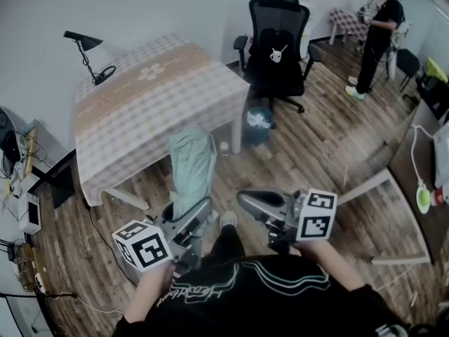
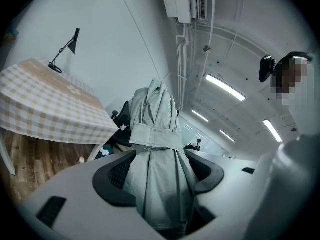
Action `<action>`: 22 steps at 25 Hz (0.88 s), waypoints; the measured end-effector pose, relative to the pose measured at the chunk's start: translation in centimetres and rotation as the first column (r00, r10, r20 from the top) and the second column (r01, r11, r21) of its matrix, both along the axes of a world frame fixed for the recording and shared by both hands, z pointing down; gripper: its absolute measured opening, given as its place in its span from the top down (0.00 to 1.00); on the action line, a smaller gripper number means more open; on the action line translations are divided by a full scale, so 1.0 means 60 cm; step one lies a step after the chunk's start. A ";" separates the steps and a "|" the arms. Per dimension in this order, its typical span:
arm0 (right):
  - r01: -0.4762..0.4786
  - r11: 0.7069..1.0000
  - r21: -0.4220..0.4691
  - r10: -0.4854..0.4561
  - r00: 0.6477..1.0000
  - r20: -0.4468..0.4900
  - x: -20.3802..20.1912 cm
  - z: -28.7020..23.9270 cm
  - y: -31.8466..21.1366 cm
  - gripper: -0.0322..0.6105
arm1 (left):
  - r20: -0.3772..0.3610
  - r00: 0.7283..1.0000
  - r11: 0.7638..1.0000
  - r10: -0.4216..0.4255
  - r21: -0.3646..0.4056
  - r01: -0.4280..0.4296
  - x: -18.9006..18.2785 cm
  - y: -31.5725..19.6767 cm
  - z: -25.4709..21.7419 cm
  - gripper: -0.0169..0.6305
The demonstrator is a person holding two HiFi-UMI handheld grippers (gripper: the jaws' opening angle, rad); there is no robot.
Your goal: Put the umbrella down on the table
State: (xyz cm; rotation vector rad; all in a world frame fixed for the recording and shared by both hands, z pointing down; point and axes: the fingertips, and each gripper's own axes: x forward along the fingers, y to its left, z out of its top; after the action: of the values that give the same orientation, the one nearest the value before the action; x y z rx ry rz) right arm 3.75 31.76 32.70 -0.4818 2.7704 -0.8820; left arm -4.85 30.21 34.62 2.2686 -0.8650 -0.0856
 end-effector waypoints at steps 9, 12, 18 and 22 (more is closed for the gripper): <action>-0.037 0.997 -0.075 0.036 0.999 -0.009 -0.005 0.032 -0.143 0.93 | 0.007 1.000 0.999 0.028 -0.045 -0.027 -0.006 -0.140 0.035 0.56; -0.040 0.995 -0.092 0.039 0.999 -0.016 -0.016 0.041 -0.202 0.93 | 0.008 1.000 0.998 0.030 -0.062 -0.030 -0.015 -0.198 0.049 0.56; -0.067 0.989 -0.130 0.062 0.997 -0.045 -0.043 0.047 -0.337 0.93 | 0.018 1.000 0.997 0.021 -0.071 -0.020 -0.048 -0.327 0.058 0.56; -0.062 0.990 -0.129 0.055 0.997 -0.057 -0.067 0.044 -0.412 0.93 | 0.021 1.000 0.996 0.016 -0.087 -0.014 -0.073 -0.394 0.066 0.56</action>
State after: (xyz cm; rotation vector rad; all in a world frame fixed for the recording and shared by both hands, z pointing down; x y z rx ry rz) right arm -0.25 7.05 35.32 -0.6138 2.7415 -1.0565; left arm -9.22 6.56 38.57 2.1978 -0.8469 -0.0157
